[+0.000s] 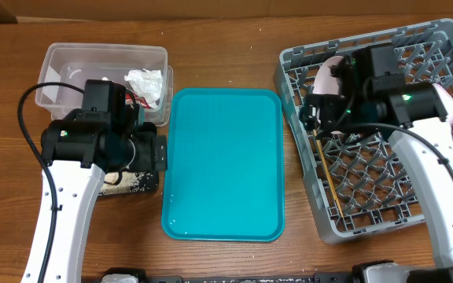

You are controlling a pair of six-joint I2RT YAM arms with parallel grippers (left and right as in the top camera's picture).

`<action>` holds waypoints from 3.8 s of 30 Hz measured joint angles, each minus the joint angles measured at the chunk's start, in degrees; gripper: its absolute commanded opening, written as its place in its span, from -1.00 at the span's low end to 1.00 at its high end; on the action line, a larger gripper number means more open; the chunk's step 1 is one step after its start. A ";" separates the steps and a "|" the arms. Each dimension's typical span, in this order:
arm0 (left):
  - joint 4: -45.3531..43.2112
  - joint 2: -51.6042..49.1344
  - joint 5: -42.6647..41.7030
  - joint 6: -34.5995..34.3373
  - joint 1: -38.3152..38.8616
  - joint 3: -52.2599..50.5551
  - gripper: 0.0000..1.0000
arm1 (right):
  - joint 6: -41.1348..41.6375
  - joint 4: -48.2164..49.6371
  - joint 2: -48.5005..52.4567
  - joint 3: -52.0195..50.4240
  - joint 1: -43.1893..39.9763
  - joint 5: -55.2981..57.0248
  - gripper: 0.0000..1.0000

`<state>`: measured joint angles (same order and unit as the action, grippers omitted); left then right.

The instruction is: Sort waste into correct bins and load items into the dishwasher

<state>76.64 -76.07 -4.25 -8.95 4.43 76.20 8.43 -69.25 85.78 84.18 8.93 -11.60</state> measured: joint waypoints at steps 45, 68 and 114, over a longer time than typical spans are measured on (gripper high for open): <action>-11.91 43.60 2.80 -4.42 0.00 -20.81 1.00 | 0.33 12.74 -44.63 -25.75 -2.91 6.51 1.00; -11.89 43.60 2.78 -4.42 0.00 -20.85 0.99 | 0.33 19.65 -53.99 -34.32 -2.91 9.77 1.00; -11.91 43.60 2.80 -4.42 0.00 -21.16 1.00 | -0.55 64.54 -84.94 -83.12 -2.89 8.13 1.00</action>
<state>64.73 -32.47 -1.45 -13.37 4.43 55.05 7.88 -4.71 0.84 1.06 6.04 -3.46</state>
